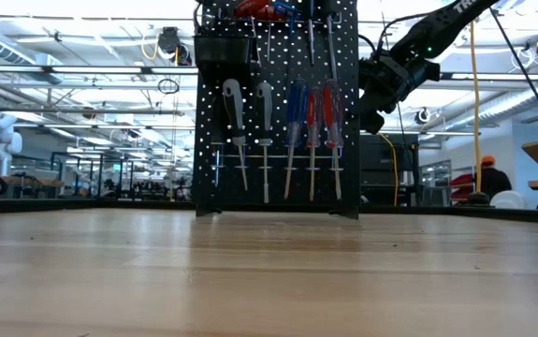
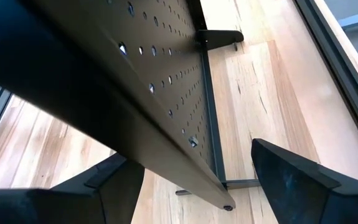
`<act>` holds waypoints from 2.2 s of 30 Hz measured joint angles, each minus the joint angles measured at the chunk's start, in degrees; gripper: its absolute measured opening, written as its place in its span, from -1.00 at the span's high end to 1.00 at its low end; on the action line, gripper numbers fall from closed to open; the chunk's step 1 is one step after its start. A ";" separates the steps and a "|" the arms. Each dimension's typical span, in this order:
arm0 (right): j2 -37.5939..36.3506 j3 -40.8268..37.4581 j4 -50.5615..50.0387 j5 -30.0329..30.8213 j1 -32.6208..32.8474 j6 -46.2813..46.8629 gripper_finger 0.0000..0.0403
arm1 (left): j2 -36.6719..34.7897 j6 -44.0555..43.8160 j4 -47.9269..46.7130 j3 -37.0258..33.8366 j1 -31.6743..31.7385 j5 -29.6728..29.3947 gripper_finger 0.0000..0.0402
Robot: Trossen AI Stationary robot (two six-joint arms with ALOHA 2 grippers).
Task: Hang tools onto peg board
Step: Put the safety glass into the black bin on the pegboard
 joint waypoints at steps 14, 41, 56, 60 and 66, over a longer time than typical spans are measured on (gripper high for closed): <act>0.00 0.00 0.28 0.04 0.00 -0.24 -0.40 | 1.08 0.25 1.65 0.00 -0.62 0.03 0.60; 0.02 0.00 -0.24 -0.02 0.11 0.07 -0.40 | 4.01 2.98 3.16 0.76 0.35 -1.96 0.60; 0.02 0.00 -0.68 -0.02 0.11 0.34 -0.40 | 4.01 3.08 0.35 0.76 -0.07 1.46 0.59; 0.02 0.00 -0.76 -0.07 0.11 0.43 -0.40 | 4.01 3.09 0.33 0.76 -0.09 1.66 0.44; 0.02 0.00 -0.96 -0.13 0.11 0.47 -0.40 | 3.88 3.05 0.35 0.77 0.00 1.79 0.13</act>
